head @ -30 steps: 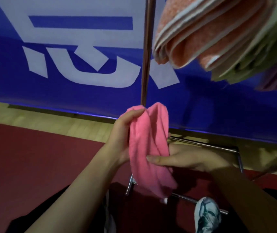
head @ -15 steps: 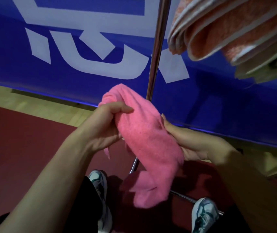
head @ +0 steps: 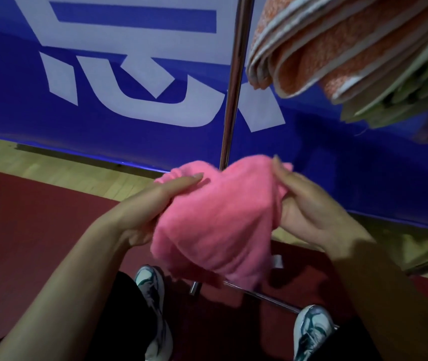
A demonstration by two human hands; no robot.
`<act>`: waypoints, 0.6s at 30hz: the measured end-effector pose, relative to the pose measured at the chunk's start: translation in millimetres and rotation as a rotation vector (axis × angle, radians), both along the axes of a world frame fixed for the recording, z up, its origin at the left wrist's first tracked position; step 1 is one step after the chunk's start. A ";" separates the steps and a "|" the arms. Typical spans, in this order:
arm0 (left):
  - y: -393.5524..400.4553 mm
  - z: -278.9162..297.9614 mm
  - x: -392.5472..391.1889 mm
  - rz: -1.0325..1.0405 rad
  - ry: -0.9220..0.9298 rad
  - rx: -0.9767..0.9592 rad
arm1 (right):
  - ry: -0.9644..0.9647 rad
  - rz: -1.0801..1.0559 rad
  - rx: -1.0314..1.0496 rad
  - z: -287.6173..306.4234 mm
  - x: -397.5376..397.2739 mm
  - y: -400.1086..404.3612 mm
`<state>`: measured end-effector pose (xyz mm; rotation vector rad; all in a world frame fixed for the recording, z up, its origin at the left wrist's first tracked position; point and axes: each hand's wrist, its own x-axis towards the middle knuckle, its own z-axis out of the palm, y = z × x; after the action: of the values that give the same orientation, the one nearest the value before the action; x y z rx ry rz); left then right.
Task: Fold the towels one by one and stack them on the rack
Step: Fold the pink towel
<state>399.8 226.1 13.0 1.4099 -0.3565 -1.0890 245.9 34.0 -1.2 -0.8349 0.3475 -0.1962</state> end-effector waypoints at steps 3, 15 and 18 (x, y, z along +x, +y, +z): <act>9.6 -1.7 6.1 -0.094 -0.043 0.010 | -0.018 -0.256 -0.005 4.9 -9.4 -18.6; 28.7 -31.9 44.6 -0.141 -0.930 0.797 | 0.351 -0.360 -0.844 -17.0 -26.2 -32.1; 29.7 -34.7 48.6 -0.217 -0.879 0.901 | 0.435 -0.333 -1.095 -14.7 -28.8 -31.7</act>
<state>448.4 255.8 -21.7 2.7037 -0.6986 -0.7457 217.1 2.3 -16.0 -1.9120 0.8166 -0.5410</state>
